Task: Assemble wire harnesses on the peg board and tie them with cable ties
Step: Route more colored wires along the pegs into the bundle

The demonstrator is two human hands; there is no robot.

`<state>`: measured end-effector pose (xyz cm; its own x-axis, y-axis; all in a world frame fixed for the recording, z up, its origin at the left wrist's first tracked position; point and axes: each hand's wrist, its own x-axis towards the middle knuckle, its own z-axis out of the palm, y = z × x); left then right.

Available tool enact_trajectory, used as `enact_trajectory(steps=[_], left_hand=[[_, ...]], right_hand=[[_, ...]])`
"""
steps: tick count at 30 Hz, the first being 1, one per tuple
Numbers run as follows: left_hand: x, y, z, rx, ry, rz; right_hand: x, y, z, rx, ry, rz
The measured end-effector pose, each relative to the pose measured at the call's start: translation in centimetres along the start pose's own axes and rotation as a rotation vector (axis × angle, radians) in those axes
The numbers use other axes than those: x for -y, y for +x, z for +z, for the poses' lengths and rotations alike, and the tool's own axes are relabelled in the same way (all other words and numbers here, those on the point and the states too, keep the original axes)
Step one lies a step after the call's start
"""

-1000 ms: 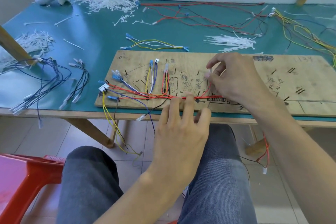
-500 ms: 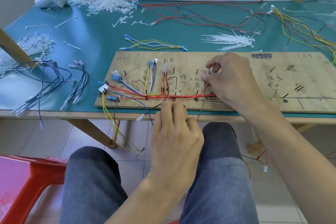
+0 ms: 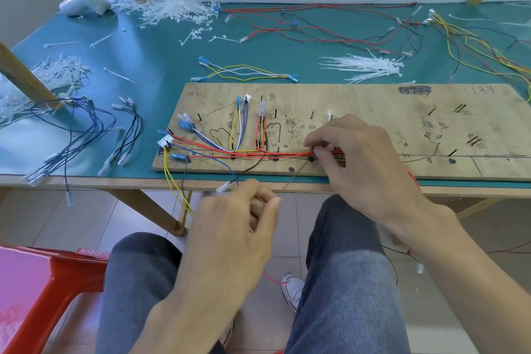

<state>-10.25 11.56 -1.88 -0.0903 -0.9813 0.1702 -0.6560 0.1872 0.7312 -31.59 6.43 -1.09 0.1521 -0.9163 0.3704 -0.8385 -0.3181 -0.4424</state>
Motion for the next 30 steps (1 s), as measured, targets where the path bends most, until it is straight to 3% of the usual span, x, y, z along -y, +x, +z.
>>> enact_trajectory(steps=[5, 15, 20, 25, 30], left_hand=[[-0.7, 2.9, -2.9, 0.055, 0.161, 0.08], [-2.5, 14.0, -3.5, 0.173, -0.104, -0.031], [-1.6, 17.6, -1.3, 0.233, -0.154, -0.127], [-1.5, 18.6, -0.3, 0.247, -0.015, -0.081], [-2.7, 18.9, 0.0, 0.127, 0.362, 0.097]], right_hand=[[-0.1, -0.7, 0.6, -0.062, 0.038, -0.011], [1.9, -1.6, 2.0, -0.173, 0.08, 0.086], [4.6, -2.2, 2.3, -0.118, -0.032, 0.208], [4.4, -2.3, 2.7, -0.084, -0.074, 0.21], [3.4, -2.4, 2.5, -0.06, -0.071, 0.178]])
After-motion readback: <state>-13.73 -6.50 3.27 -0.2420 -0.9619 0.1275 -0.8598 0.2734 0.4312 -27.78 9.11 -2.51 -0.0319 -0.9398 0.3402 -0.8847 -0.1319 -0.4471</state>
